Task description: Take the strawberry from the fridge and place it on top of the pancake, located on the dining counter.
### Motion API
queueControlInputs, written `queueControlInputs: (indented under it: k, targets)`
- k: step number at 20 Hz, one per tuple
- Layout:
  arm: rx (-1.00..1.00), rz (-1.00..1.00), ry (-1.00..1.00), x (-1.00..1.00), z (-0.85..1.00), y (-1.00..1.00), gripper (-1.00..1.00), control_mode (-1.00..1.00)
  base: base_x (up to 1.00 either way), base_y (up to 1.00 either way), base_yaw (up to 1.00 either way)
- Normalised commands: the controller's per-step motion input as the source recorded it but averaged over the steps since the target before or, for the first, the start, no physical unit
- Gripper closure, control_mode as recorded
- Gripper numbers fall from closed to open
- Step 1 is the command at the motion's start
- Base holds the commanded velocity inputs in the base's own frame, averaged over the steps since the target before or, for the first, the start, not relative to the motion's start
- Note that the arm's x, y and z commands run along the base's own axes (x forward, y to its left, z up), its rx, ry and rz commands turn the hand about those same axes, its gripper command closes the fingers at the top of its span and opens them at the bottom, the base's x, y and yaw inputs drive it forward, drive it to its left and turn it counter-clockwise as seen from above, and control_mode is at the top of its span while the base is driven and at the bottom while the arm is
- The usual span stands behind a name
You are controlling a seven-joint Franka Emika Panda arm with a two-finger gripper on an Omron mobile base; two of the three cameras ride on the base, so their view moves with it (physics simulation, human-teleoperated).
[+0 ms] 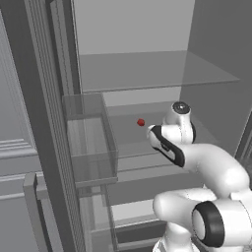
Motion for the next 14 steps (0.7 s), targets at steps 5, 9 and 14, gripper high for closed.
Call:
queueControlInputs:
  k: [5, 9, 14]
  targets:
    - [0.00, 0.00, 0.00, 0.45, -0.17, 0.00, -1.00, -1.00, 0.00, 0.00, 0.00]
    - [0.00, 0.00, 0.00, 0.42, -0.22, 0.00, -1.00, -1.00, 0.00, 0.00, 0.00]
    - [0.00, 0.00, 0.00, 0.45, -0.27, 0.00, -1.00, -1.00, 0.00, 0.00, 0.00]
